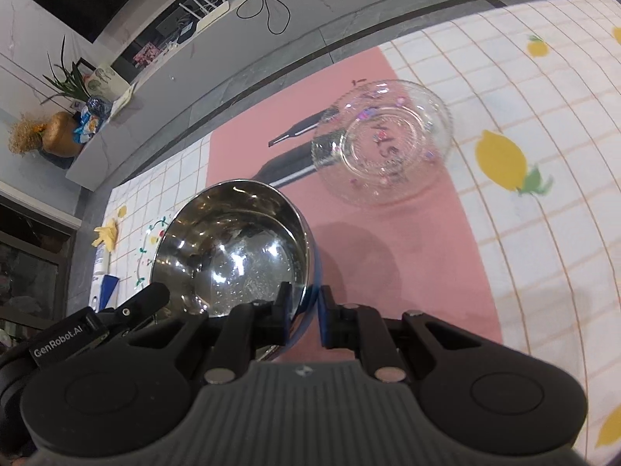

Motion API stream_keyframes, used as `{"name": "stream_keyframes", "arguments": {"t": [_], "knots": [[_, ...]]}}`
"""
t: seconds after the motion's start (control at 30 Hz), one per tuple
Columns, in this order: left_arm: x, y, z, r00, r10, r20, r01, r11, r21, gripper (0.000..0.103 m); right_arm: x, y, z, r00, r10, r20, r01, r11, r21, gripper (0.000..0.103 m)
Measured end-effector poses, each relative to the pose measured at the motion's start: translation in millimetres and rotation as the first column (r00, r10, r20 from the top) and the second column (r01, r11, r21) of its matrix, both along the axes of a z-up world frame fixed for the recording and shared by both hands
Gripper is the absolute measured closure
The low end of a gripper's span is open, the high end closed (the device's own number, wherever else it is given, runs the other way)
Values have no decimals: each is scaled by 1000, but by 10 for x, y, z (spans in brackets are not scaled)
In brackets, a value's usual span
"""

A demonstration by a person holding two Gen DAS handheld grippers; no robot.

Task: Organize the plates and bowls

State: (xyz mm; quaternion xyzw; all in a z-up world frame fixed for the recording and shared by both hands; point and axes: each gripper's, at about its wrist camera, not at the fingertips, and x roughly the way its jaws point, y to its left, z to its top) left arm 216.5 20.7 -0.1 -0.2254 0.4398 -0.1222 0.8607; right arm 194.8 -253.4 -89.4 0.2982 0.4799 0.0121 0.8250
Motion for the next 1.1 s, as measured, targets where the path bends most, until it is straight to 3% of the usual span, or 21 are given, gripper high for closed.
{"name": "stream_keyframes", "arguments": {"t": [0.37,0.73,1.1], "knots": [[-682,-38,303,998,-2,65,3,1000,-21,94,-779,-120,278,995,-27,93,24,999,32,91],[-1334,139,284,999,34,33,-32,997,-75,94,-1437,-107,329,991,23,130,-27,999,26,91],[-1524,146,14,996,59,-66,-66,992,-107,93,-1588,-179,186,991,64,120,-63,998,-10,91]]}}
